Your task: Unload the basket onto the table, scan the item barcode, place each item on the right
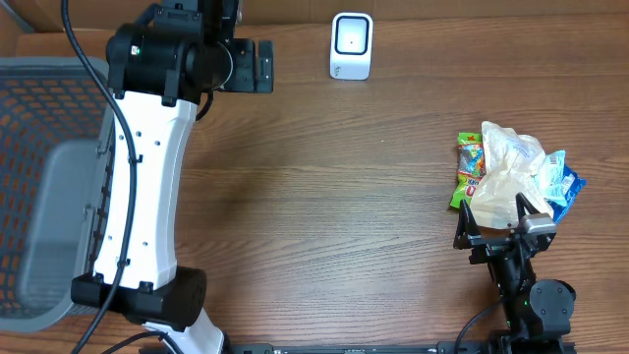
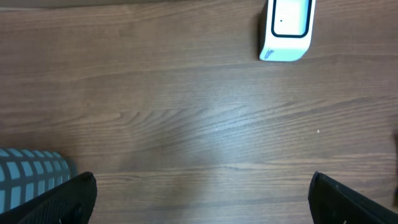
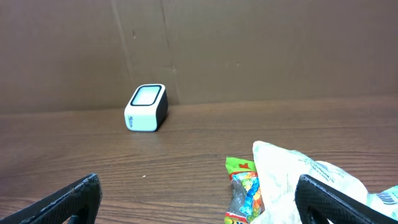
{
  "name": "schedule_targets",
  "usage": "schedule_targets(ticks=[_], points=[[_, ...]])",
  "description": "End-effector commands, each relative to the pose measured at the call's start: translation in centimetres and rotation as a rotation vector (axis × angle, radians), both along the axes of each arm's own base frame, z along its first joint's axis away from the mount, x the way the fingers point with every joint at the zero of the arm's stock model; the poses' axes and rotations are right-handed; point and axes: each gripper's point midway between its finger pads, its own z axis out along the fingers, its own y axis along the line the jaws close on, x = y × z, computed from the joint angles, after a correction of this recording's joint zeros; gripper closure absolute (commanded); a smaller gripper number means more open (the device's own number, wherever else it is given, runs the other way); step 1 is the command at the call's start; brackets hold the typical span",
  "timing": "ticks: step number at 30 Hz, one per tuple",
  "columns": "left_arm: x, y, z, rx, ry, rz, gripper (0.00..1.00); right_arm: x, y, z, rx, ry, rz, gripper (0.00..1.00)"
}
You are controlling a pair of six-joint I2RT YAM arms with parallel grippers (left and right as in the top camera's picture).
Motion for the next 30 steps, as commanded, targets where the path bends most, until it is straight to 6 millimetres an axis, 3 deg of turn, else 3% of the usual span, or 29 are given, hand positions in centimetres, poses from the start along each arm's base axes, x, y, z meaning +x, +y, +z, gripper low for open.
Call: schedule_targets(ticks=[1, 6, 9, 19, 30], points=[[-1.0, 1.1, 1.9, 0.031, -0.109, -0.006, 0.01, 0.0, 0.2, -0.1, -0.003, -0.007, 0.01, 0.0], [-0.7, 1.3, 2.5, 0.01, -0.359, -0.032, 0.0, 0.0, 0.2, -0.1, -0.003, -0.007, 0.01, 0.0], [-2.1, 1.7, 2.0, 0.037, -0.491, -0.064, 0.0, 0.0, 0.2, -0.1, -0.003, -0.007, 0.01, 0.0], [-9.8, 6.5, -2.9, 0.035, -0.753, 0.019, 0.0, 0.0, 0.2, -0.1, -0.003, -0.007, 0.01, 0.0], [-15.4, 7.4, -9.4, 0.057, -0.87, 0.036, 0.0, 0.0, 0.2, -0.1, -0.003, -0.007, 0.01, 0.0]])
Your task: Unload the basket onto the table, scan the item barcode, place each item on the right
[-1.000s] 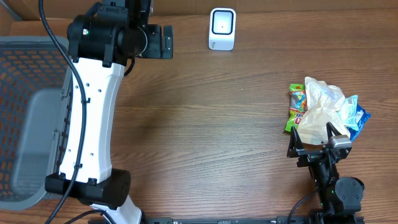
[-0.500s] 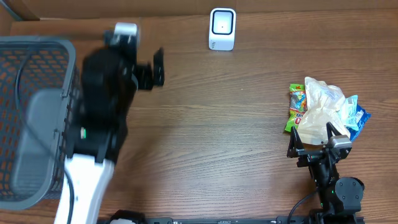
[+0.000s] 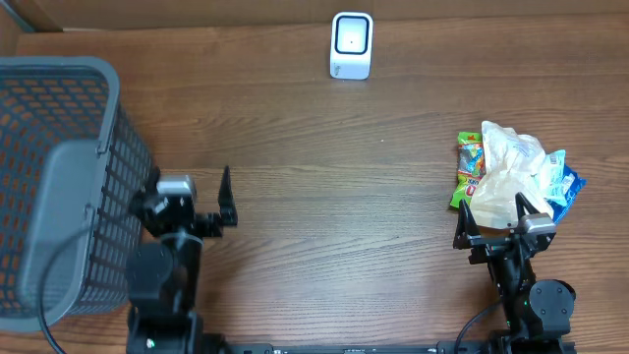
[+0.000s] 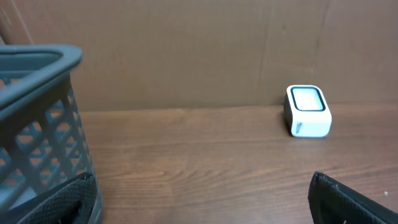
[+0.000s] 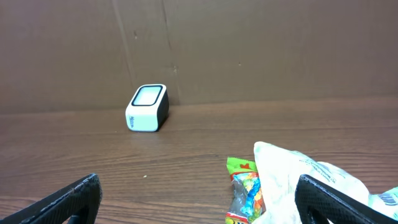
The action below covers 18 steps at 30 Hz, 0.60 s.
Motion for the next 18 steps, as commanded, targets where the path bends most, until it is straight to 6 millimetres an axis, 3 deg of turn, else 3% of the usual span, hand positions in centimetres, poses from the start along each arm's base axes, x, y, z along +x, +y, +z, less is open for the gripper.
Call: schedule_targets(ticks=[1, 8, 18], points=[[-1.1, -0.1, -1.7, 0.032, -0.027, -0.013, 0.0, 0.0, 0.1, -0.2, -0.004, -0.005, 0.005, 0.0], [-2.4, -0.6, -4.3, 0.085, -0.081, -0.049, 0.0, 0.0, 0.1, -0.2, -0.003, -0.005, 0.005, 0.0], [-2.7, -1.9, -7.4, 0.171, -0.09, -0.126, 0.0, 0.0, 0.1, -0.2, -0.003, -0.005, 0.005, 0.0]])
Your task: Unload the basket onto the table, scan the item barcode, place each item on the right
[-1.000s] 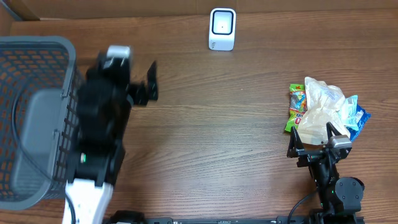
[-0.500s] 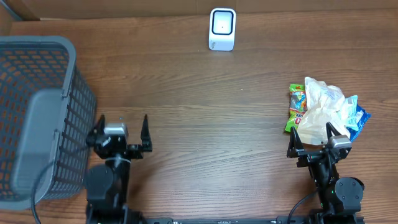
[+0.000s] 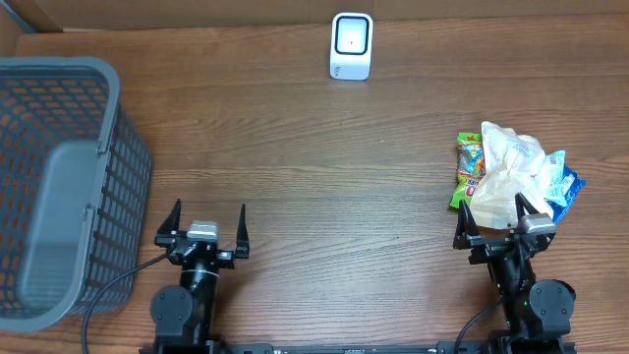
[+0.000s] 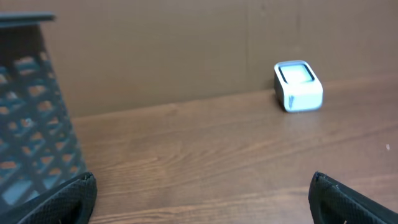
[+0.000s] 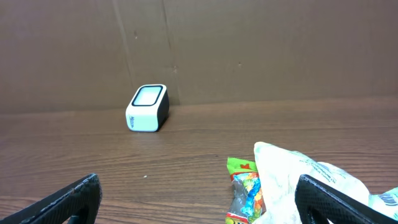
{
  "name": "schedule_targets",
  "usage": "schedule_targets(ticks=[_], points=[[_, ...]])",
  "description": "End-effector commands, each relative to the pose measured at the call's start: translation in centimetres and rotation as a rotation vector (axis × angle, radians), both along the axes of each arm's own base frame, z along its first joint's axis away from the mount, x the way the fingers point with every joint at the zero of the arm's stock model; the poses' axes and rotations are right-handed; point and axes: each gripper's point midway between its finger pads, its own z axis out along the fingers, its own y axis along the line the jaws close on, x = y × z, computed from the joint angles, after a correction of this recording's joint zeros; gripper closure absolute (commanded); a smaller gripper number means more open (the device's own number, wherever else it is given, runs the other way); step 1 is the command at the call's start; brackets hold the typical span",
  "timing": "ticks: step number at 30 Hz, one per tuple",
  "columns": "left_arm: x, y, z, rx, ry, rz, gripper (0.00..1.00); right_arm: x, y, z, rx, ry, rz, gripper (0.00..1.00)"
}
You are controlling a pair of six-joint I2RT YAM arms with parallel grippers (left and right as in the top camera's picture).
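Observation:
The white barcode scanner (image 3: 351, 45) stands at the table's far edge, also seen in the left wrist view (image 4: 298, 94) and the right wrist view (image 5: 147, 107). A pile of snack packets (image 3: 511, 172) lies at the right: a green candy bag (image 5: 245, 190), a clear crinkled bag (image 5: 298, 180) and a blue packet (image 3: 564, 183). My right gripper (image 3: 503, 218) rests open just in front of the pile, nothing between its fingers. My left gripper (image 3: 203, 228) rests open at the near left, empty.
A large grey mesh basket (image 3: 59, 187) takes up the left side, its wall close beside the left gripper (image 4: 34, 124). A brown cardboard wall (image 5: 249, 50) closes off the back of the table.
The left arm has settled lower at the table's front edge, a little to the right of where it was. Its fingers now point at the scanner. The right arm has not moved.
The left arm was stretched out far over the table, its open gripper near the scanner. It then stood folded back beside the basket at the near left. Now it sits low at the front edge. The right gripper and the packets stayed put throughout.

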Motion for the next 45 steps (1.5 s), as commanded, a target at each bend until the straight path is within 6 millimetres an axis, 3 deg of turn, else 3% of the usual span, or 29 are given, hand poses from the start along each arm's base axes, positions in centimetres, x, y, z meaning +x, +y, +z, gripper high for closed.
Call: schedule_targets(ticks=[1, 7, 45], points=[[-0.06, -0.86, -0.92, 0.084, -0.012, -0.057, 0.01, -0.01, 0.12, -0.17, -0.004, -0.005, 0.005, 0.0], [-0.03, -0.27, -1.81, 0.085, 0.023, -0.024, 0.0, -0.01, 0.12, -0.17, -0.004, -0.005, 0.005, 0.0], [-0.03, -0.45, -1.79, 0.053, 0.024, -0.031, 0.0, -0.01, 0.12, -0.17, -0.004, -0.005, 0.005, 0.0]])
